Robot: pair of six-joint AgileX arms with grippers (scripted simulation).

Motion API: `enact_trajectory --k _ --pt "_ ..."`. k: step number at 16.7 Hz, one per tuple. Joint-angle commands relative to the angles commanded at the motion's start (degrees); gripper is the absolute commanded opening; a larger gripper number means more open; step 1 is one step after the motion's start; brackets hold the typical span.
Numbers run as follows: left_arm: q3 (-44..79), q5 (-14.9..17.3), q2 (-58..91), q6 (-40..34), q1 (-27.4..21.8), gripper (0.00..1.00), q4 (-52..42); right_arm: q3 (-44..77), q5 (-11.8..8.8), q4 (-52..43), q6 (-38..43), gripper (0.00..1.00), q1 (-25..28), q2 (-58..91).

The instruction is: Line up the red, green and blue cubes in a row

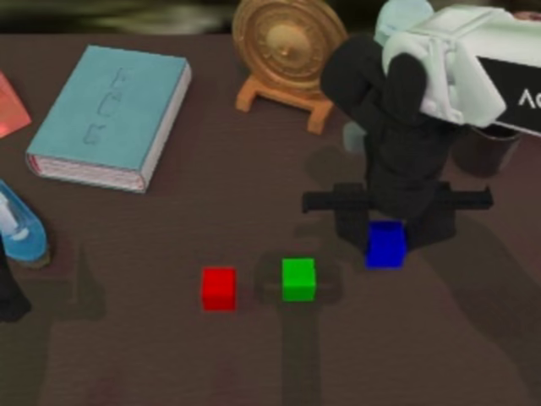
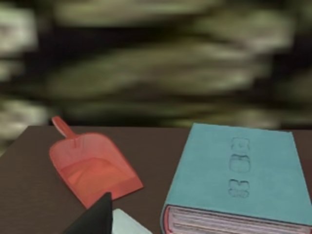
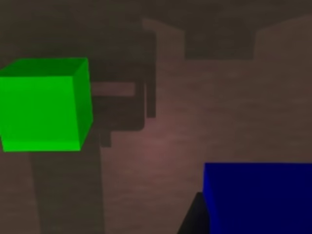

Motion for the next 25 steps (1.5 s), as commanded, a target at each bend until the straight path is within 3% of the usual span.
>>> enact_trajectory --k 4,11,15,25 --pt "0.00 0.00 0.00 0.00 0.00 1.00 0.00 -0.89 -0.09 1.12 -0.01 0.00 -0.17 0.57" --pt "0.00 0.00 0.00 0.00 0.00 1.00 0.00 -9.12 0.02 13.86 0.22 0.00 0.12 4.57" --pt "0.00 0.00 0.00 0.00 0.00 1.00 0.00 -9.62 0.04 14.51 0.24 0.00 0.17 4.89" --pt "0.00 0.00 0.00 0.00 0.00 1.00 0.00 -9.62 0.04 14.51 0.24 0.75 0.17 4.89"
